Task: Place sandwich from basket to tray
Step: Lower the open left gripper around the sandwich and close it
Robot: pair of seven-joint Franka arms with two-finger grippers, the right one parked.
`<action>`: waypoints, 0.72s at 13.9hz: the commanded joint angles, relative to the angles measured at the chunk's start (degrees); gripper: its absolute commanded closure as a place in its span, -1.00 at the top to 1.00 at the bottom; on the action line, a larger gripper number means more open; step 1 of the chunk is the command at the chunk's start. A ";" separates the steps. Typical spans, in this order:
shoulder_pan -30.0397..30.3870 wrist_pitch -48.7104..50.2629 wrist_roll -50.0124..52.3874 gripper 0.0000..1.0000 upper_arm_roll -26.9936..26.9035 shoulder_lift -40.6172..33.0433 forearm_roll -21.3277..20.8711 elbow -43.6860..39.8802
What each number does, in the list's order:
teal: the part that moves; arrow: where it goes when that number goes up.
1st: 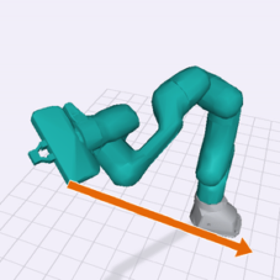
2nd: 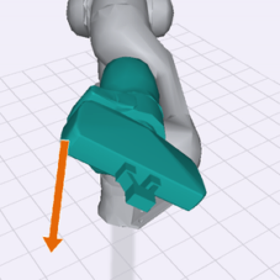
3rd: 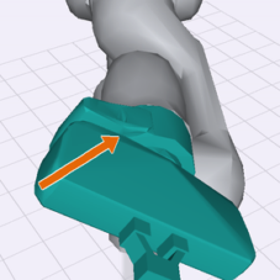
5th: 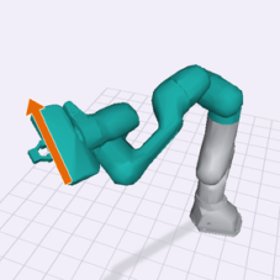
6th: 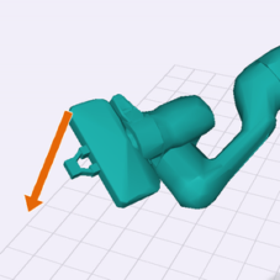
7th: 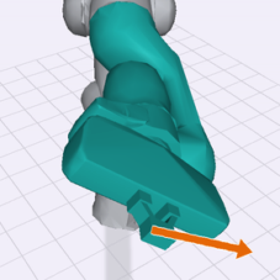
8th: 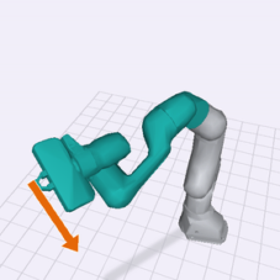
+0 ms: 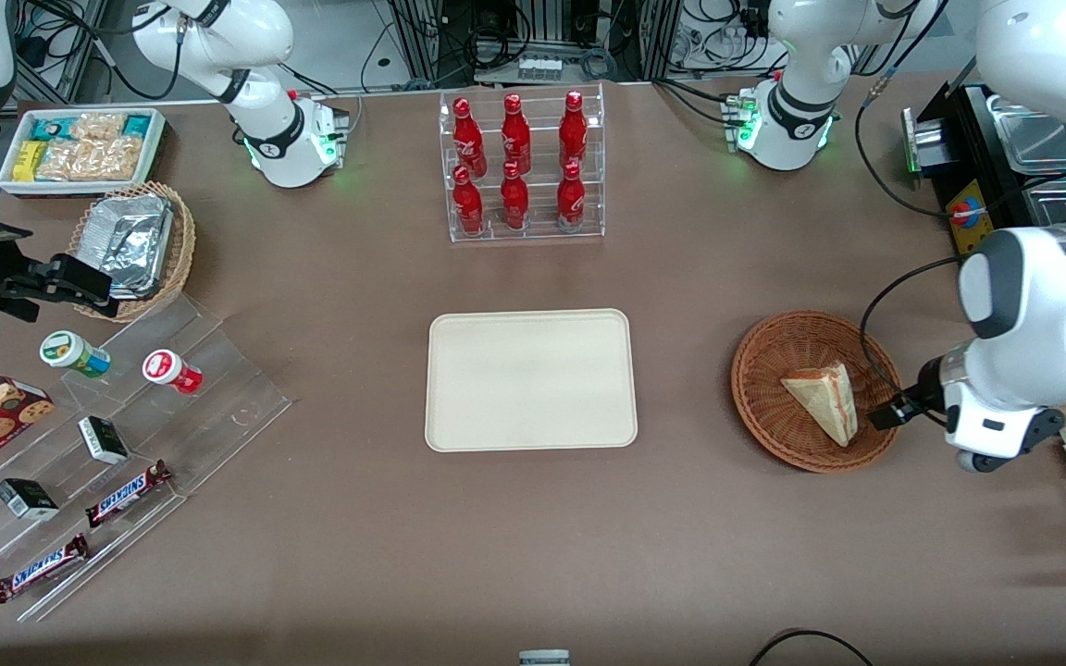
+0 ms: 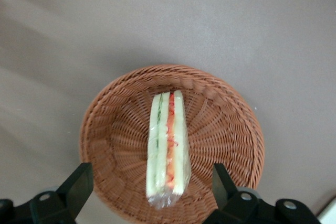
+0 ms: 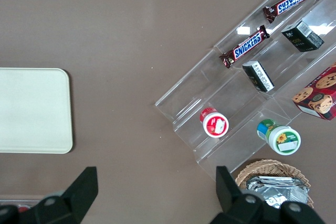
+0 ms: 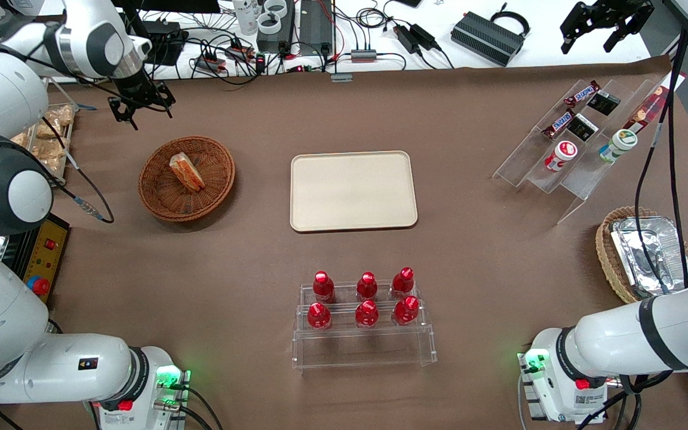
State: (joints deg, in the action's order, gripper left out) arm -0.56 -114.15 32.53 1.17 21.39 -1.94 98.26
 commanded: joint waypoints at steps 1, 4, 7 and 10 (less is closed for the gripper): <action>-0.93 -11.05 3.15 1.00 -0.20 -6.25 -0.35 13.32; -0.84 -19.51 4.65 1.00 -0.20 -9.60 -0.26 23.09; -0.76 -25.59 6.92 1.00 -0.20 -12.42 0.00 29.27; -0.84 -27.43 9.30 1.00 -0.12 -11.90 0.62 29.36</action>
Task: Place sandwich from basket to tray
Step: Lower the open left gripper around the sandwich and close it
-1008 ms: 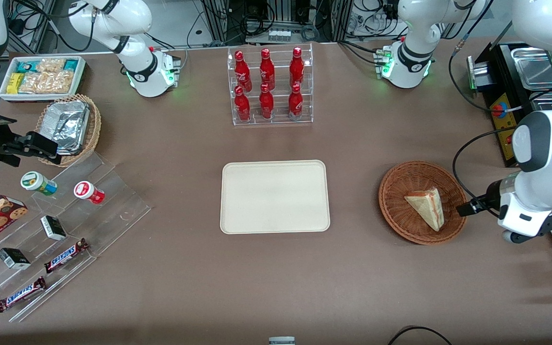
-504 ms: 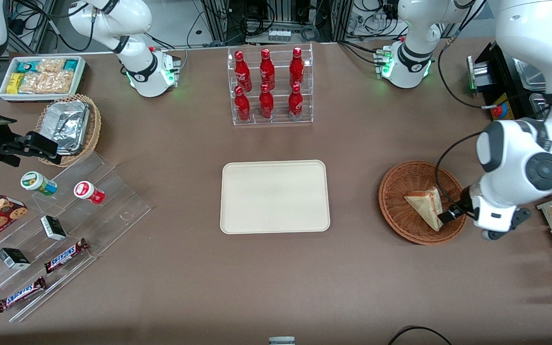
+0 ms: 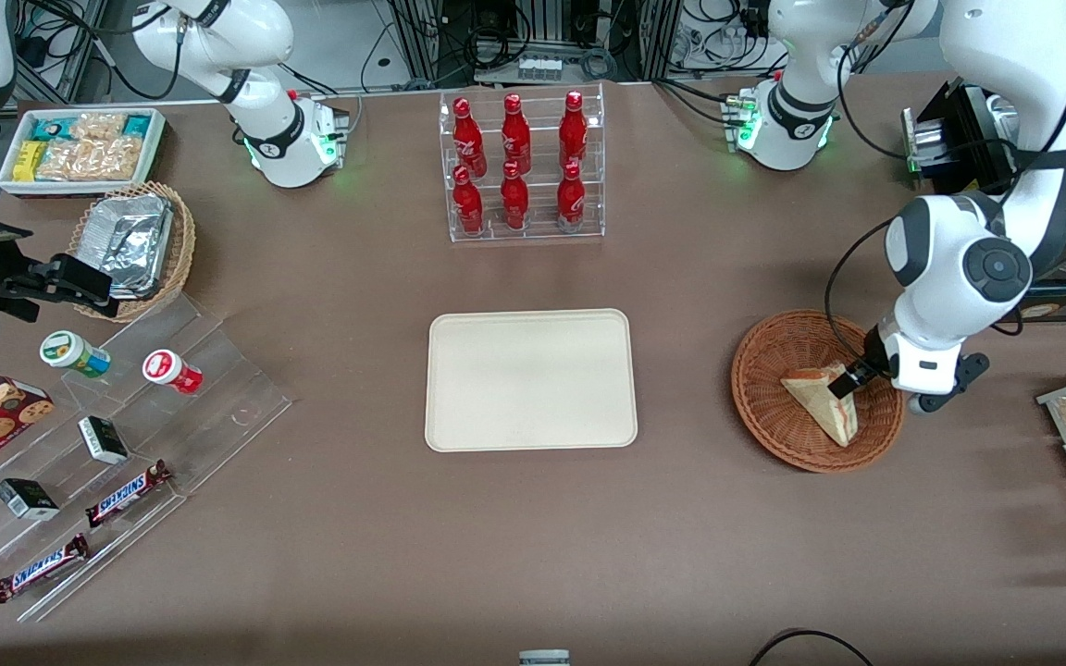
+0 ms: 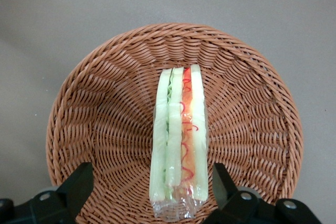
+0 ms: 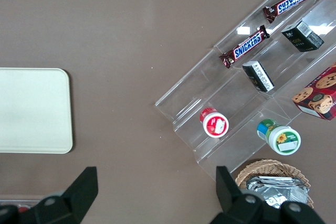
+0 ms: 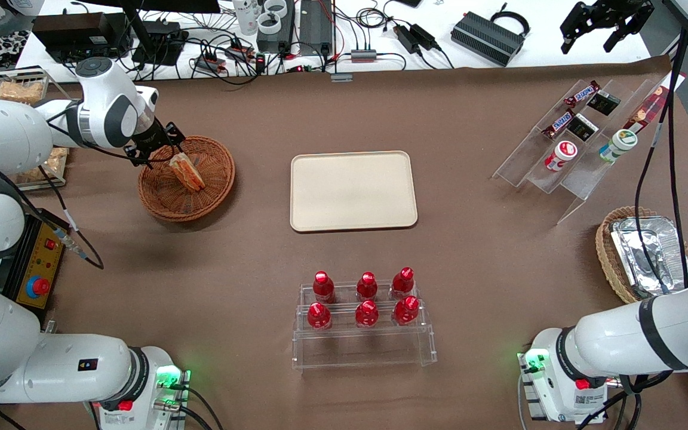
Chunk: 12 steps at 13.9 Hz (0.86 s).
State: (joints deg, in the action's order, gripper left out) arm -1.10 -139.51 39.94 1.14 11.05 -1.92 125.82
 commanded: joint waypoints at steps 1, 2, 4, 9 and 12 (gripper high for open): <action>-0.30 -3.30 2.59 1.00 -0.09 -1.12 0.69 1.88; -0.39 -4.70 3.12 1.00 -0.09 -0.25 0.69 2.06; -0.91 -8.04 3.65 1.00 0.00 1.51 0.69 2.50; -3.03 -11.05 6.38 0.98 0.00 5.20 0.69 2.68; -3.64 -10.70 6.12 -0.53 -0.09 5.74 0.69 2.50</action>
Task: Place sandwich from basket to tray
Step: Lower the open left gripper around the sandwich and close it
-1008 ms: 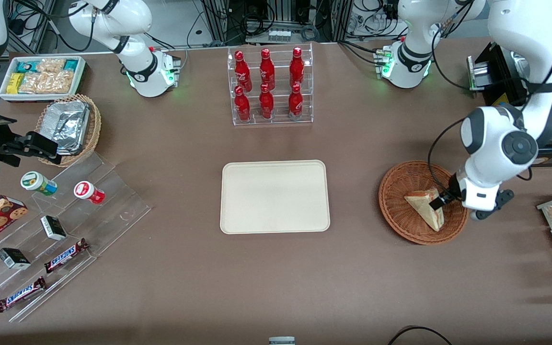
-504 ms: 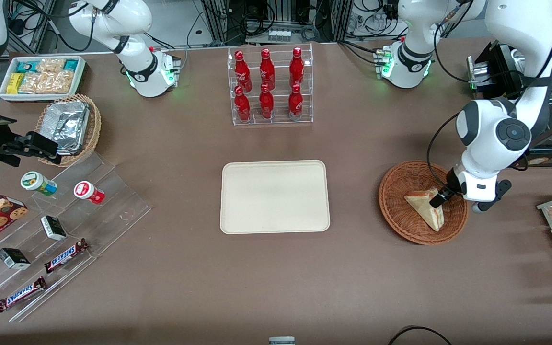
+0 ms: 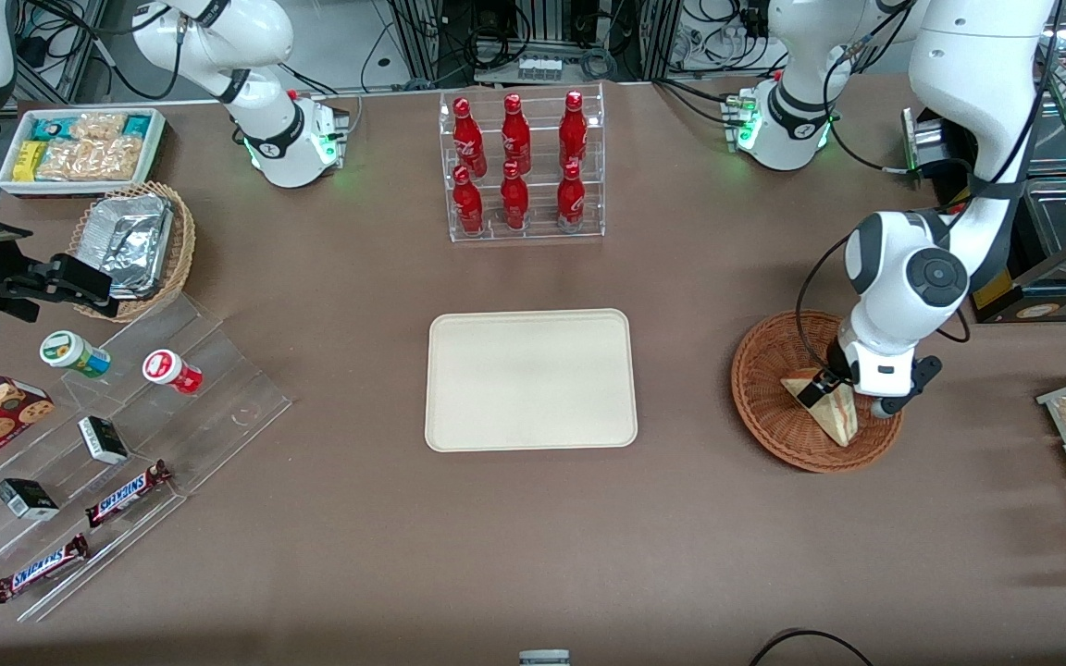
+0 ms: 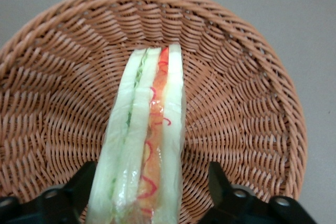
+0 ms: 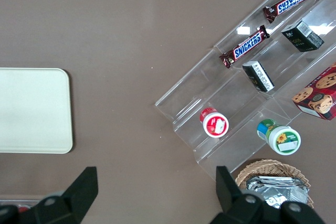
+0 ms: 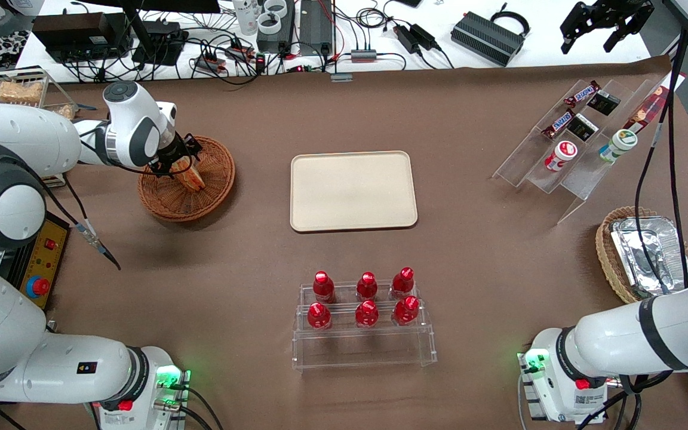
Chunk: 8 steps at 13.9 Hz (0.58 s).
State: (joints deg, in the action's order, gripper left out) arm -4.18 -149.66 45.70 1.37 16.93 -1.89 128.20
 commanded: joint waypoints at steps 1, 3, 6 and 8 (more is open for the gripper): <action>-0.57 -0.29 -0.08 -0.96 -0.32 -0.14 0.14 -0.05; -0.57 1.99 -0.53 -1.00 -0.41 -0.84 -0.30 -0.49; -0.66 11.19 -3.50 -1.00 -0.32 -5.74 -0.39 -2.33; -1.88 21.46 -4.92 -1.00 1.25 -9.44 -0.92 -6.27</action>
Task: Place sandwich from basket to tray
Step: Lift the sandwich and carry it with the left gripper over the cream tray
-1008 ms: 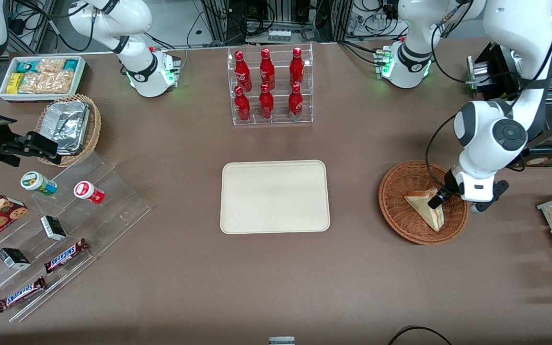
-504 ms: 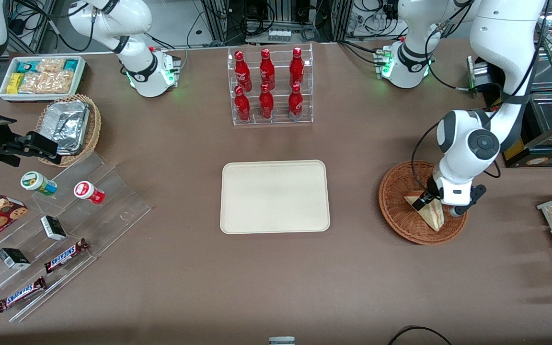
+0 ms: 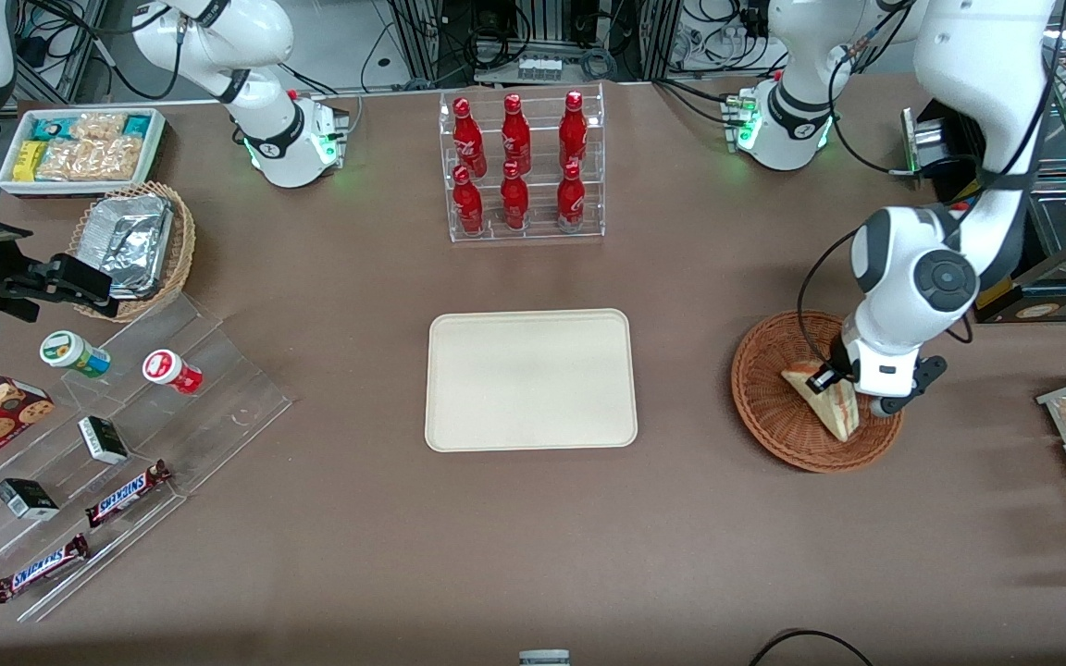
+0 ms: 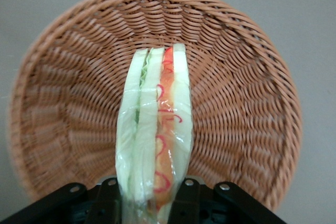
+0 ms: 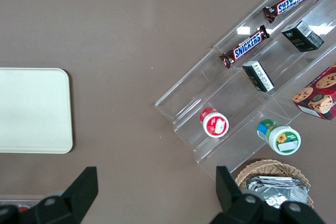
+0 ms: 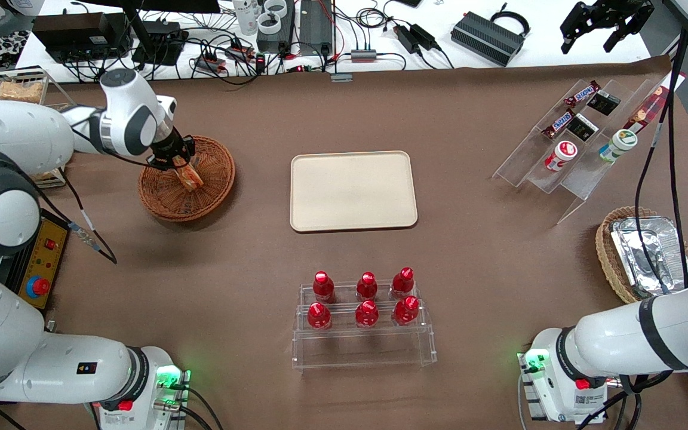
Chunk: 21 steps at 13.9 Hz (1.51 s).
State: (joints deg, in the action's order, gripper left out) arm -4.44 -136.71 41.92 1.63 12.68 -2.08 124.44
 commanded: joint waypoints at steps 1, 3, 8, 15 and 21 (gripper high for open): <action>-3.10 13.87 -1.05 -1.00 2.23 -5.73 -1.17 -5.76; -7.40 21.19 -0.44 -1.00 4.69 -4.17 -1.18 -13.48; -21.90 22.19 1.48 -1.00 5.23 6.53 -0.47 -29.83; -33.25 12.80 10.89 -1.00 4.79 24.04 -1.96 -43.83; -37.47 4.26 17.05 -1.00 4.79 31.69 -8.73 -45.68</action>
State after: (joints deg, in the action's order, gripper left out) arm -40.04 -132.03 57.30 7.31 41.73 -9.54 81.99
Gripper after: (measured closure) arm 0.819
